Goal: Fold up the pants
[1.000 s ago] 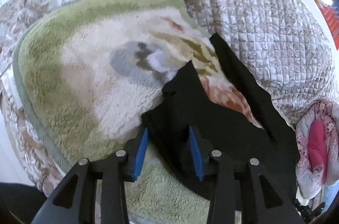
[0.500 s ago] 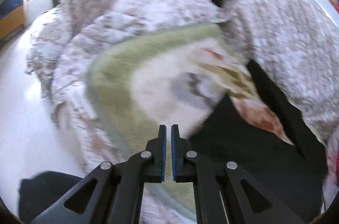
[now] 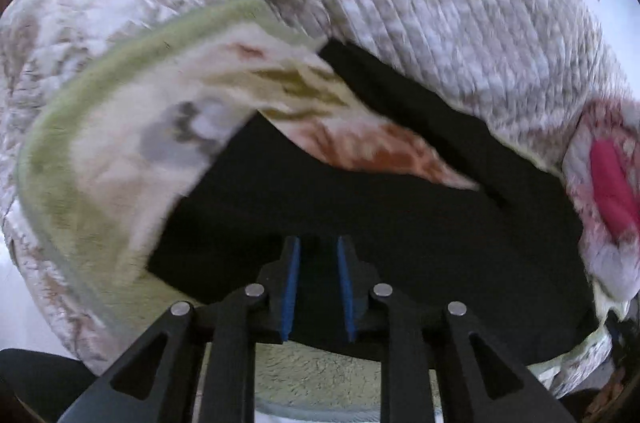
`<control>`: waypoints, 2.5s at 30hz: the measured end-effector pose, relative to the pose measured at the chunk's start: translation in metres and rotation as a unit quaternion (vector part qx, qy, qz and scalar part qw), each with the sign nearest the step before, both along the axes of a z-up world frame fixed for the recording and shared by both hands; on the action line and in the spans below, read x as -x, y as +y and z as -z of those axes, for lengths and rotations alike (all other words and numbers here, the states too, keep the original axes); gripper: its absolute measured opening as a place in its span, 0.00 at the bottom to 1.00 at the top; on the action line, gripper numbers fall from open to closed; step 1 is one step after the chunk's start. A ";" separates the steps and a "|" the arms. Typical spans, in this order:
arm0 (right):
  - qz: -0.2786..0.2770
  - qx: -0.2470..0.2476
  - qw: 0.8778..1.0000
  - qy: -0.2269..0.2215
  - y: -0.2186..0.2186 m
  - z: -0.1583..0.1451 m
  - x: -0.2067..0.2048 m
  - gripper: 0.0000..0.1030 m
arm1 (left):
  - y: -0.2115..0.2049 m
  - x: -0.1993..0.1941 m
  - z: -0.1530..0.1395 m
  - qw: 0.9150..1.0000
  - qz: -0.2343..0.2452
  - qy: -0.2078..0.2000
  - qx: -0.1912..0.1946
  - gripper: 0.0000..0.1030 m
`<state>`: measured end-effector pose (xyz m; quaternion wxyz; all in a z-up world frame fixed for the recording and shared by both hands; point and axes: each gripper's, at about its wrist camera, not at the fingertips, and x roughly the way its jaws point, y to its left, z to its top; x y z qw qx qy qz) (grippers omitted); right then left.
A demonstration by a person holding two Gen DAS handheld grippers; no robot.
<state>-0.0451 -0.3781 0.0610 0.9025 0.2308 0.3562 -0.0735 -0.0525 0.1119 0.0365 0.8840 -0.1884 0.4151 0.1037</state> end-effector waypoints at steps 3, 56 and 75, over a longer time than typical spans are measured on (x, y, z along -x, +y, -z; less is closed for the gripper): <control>-0.030 0.046 0.998 0.025 0.013 0.009 -0.015 0.23 | -0.008 -0.009 0.015 0.999 0.019 0.032 -0.002 0.21; -0.302 0.161 0.937 0.069 0.160 0.054 -0.066 0.50 | -0.117 -0.052 0.024 0.974 0.200 0.021 -0.104 0.45; -0.358 0.171 0.918 0.024 0.138 -0.004 -0.156 0.58 | -0.107 -0.145 -0.017 0.965 0.235 0.002 -0.119 0.48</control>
